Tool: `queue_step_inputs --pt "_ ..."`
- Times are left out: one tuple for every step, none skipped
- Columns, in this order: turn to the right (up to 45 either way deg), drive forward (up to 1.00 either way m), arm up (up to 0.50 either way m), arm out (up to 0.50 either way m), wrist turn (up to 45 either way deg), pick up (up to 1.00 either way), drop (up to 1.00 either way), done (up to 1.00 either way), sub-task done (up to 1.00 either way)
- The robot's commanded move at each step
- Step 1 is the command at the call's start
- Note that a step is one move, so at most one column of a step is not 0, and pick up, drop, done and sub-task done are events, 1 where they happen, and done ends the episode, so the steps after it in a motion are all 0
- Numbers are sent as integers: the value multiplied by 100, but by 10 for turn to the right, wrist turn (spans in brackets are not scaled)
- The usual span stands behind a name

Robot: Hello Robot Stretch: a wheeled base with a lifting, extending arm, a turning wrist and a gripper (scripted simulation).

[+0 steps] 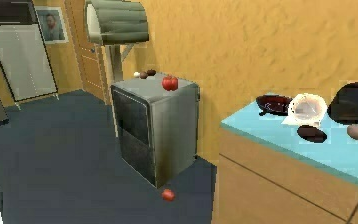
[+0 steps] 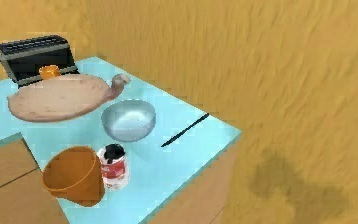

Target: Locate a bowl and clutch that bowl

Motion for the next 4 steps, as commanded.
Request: queue_step_inputs --pt "-90 0 0 0 0 0 0 0 0" --pt "0 0 50 0 0 0 0 0 0" --pt "0 0 38 0 0 0 0 0 0" --pt "0 0 0 22 0 0 0 0 0"
